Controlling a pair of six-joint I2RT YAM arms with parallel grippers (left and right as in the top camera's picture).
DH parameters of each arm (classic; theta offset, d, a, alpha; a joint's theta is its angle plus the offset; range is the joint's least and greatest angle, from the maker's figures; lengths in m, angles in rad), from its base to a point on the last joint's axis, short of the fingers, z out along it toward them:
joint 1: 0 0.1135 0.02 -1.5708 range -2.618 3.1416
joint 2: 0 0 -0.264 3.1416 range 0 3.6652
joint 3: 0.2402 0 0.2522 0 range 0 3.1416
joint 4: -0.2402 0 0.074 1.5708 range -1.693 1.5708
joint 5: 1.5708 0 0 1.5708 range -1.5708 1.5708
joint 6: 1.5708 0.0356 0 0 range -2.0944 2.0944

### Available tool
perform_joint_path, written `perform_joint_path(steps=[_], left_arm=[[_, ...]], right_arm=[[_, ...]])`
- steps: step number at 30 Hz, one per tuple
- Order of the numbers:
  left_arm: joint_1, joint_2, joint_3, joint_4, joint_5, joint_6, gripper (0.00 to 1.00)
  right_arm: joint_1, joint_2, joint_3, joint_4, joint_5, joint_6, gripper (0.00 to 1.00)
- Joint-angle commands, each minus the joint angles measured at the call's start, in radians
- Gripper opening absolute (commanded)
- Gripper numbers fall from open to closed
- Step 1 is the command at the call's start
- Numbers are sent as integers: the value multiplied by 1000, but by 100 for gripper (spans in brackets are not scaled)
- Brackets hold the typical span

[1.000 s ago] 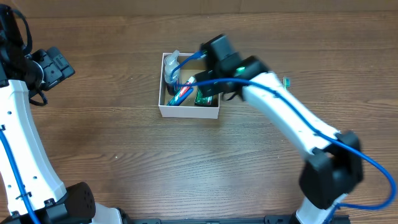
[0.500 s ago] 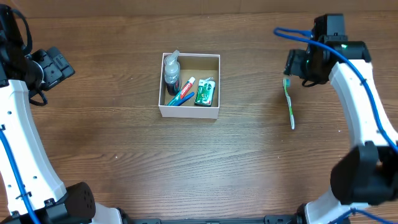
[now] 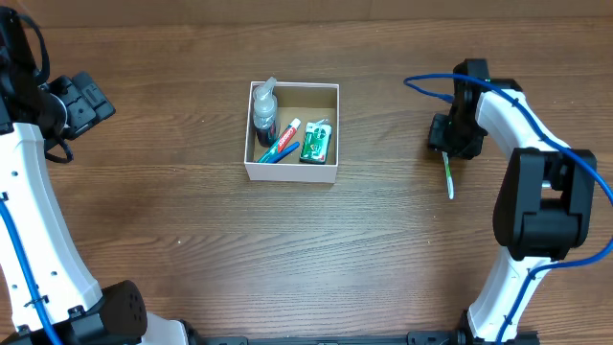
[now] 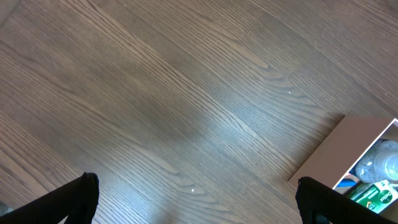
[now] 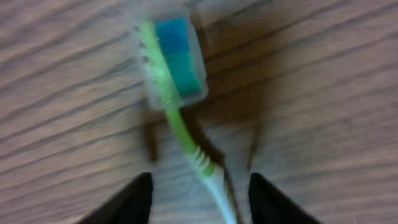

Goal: Pack container
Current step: 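Grasp the green toothbrush with the right gripper, then lower the toothbrush into the box and release it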

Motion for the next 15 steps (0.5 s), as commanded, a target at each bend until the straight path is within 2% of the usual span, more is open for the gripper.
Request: perform_joint_path(steps=[1,2,3,4,9,15], left_arm=[[2,2,5,-2,2,-10,100],[2,2,5,-2,2,-10,100],[1,2,5,-2,2,-10,100],[2,2,5,-2,2,-10,100],[2,2,5,-2,2,-10,100],[0,2,5,-2,2,-10,100]], right_arm=[[-2,10,-21,8,-16,24,25],[-2,9,-21,5,-16,27,19],[-2,7,-19,1,-16,27,8],[-2,4,-18,-6,-16,27,5],[26,-89,9,-64,-16,31,4],[196,-367,43,-75,-39,25,4]])
